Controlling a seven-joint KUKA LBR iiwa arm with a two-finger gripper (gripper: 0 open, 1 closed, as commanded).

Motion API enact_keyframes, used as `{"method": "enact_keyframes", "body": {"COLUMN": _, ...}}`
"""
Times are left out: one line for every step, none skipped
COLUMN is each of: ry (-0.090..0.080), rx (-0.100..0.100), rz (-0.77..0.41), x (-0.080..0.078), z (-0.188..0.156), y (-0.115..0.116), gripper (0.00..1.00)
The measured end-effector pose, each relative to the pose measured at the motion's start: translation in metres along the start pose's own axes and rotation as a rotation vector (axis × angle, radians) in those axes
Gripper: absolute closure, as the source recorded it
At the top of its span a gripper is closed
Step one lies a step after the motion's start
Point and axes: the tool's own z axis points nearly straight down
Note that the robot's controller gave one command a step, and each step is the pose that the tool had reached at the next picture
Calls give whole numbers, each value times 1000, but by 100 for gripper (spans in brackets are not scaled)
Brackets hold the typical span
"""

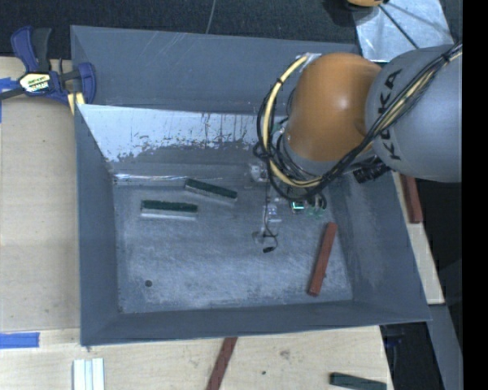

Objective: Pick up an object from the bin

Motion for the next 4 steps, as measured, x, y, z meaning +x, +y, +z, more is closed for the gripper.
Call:
{"method": "enact_keyframes", "body": {"ry": -8, "rx": -1, "rz": 0, "x": -2, "z": -5, "y": 0, "gripper": 0}}
{"method": "enact_keyframes", "body": {"ry": -15, "rx": -1, "rz": 61, "x": -21, "z": 27, "y": 3, "gripper": 0}}
{"method": "enact_keyframes", "body": {"ry": -22, "rx": -2, "rz": -6, "x": -47, "z": 90, "y": 12, "gripper": 100}}
{"method": "enact_keyframes", "body": {"ry": -22, "rx": -2, "rz": -6, "x": -47, "z": 90, "y": 12, "gripper": 100}}
